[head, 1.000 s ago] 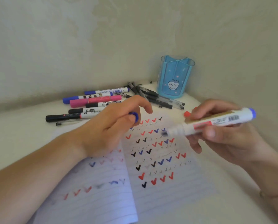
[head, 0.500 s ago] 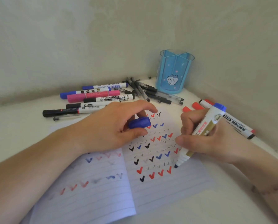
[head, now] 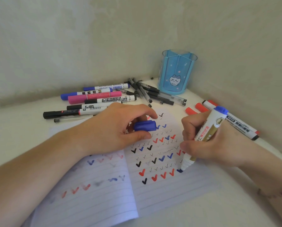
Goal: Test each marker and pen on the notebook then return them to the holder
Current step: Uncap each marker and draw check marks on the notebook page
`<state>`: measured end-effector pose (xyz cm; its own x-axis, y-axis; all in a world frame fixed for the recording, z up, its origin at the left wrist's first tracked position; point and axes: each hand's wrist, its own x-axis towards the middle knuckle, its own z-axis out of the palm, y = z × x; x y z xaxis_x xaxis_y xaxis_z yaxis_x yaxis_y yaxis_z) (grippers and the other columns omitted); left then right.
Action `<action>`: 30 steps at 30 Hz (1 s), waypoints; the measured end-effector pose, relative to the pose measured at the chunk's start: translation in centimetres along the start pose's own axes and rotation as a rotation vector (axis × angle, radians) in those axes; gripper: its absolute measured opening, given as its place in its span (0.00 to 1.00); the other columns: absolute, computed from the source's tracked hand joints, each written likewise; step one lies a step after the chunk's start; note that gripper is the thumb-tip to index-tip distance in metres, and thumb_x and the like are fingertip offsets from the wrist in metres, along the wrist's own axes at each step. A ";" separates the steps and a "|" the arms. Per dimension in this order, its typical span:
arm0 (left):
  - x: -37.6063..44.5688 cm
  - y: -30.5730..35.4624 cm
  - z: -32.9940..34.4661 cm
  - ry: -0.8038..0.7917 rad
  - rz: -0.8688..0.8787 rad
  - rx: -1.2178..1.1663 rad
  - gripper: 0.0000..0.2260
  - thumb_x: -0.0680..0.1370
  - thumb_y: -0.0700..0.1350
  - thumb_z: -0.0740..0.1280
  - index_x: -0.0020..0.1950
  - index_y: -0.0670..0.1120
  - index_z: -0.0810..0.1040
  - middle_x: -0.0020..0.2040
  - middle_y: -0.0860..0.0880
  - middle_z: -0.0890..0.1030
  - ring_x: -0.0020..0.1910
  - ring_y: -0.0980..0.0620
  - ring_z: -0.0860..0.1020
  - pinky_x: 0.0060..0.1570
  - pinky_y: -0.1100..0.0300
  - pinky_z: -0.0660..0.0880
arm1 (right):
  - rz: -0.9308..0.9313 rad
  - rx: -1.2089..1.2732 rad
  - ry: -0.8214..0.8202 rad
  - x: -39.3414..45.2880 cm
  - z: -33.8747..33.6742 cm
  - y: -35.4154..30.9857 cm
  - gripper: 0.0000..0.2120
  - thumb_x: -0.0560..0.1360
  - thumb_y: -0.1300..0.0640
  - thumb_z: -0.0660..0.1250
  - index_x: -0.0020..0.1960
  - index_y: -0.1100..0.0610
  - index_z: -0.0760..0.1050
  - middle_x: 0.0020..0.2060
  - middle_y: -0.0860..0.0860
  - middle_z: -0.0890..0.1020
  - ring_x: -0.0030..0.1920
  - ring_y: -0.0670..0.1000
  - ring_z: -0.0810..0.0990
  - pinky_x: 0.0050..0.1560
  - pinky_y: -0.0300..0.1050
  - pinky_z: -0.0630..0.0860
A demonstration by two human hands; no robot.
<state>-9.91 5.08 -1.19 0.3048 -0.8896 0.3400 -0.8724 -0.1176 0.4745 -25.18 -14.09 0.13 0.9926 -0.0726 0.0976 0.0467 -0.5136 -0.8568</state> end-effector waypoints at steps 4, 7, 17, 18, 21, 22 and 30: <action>0.1 -0.2 0.0 0.000 0.037 0.056 0.14 0.74 0.56 0.69 0.58 0.55 0.78 0.49 0.60 0.81 0.48 0.58 0.79 0.47 0.64 0.74 | -0.015 0.004 0.050 0.3 0.0 0.1 0.15 0.63 0.63 0.68 0.25 0.56 0.64 0.22 0.52 0.67 0.24 0.48 0.64 0.26 0.41 0.60; 0.0 -0.2 0.0 0.001 0.048 0.068 0.14 0.75 0.59 0.66 0.58 0.56 0.77 0.49 0.61 0.81 0.47 0.58 0.79 0.47 0.65 0.74 | -0.046 0.143 0.074 0.4 0.0 0.1 0.17 0.63 0.61 0.72 0.25 0.54 0.65 0.21 0.48 0.69 0.22 0.46 0.67 0.29 0.38 0.64; 0.0 -0.2 -0.2 0.146 0.012 0.014 0.14 0.75 0.62 0.65 0.55 0.56 0.76 0.39 0.65 0.75 0.37 0.59 0.74 0.38 0.72 0.69 | -0.190 0.455 0.310 0.7 -0.2 0.1 0.08 0.63 0.51 0.70 0.39 0.53 0.84 0.29 0.56 0.80 0.26 0.57 0.73 0.32 0.51 0.72; 0.0 -0.2 -0.2 0.157 0.017 0.006 0.14 0.75 0.61 0.65 0.54 0.56 0.76 0.39 0.64 0.76 0.37 0.57 0.74 0.37 0.71 0.69 | -0.188 0.464 0.319 0.6 -0.2 0.0 0.08 0.64 0.52 0.68 0.39 0.53 0.84 0.29 0.56 0.80 0.27 0.58 0.73 0.32 0.50 0.72; 0.1 0.2 -0.1 0.183 0.039 -0.008 0.13 0.74 0.59 0.67 0.54 0.55 0.77 0.40 0.62 0.76 0.37 0.56 0.74 0.37 0.71 0.69 | -0.179 0.443 0.287 0.6 -0.1 -0.2 0.09 0.62 0.51 0.73 0.41 0.52 0.84 0.31 0.57 0.82 0.27 0.59 0.74 0.30 0.46 0.72; 0.1 0.3 -0.1 0.190 0.052 -0.014 0.12 0.75 0.58 0.67 0.54 0.54 0.77 0.40 0.61 0.77 0.38 0.55 0.74 0.37 0.71 0.69 | -0.170 0.439 0.262 0.6 0.1 -0.4 0.10 0.62 0.50 0.75 0.41 0.51 0.83 0.31 0.57 0.83 0.26 0.58 0.74 0.30 0.44 0.72; 0.1 1.0 0.2 0.184 0.111 -0.071 0.10 0.78 0.52 0.65 0.54 0.48 0.79 0.40 0.63 0.76 0.38 0.64 0.74 0.39 0.74 0.66 | -0.174 0.406 0.285 0.3 0.9 -1.2 0.16 0.63 0.41 0.76 0.40 0.53 0.82 0.35 0.59 0.85 0.25 0.57 0.79 0.27 0.44 0.74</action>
<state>-10.78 4.77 -0.81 0.2789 -0.7990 0.5328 -0.8775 0.0134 0.4794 -24.83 -12.69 0.73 0.8988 -0.2748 0.3416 0.3040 -0.1707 -0.9373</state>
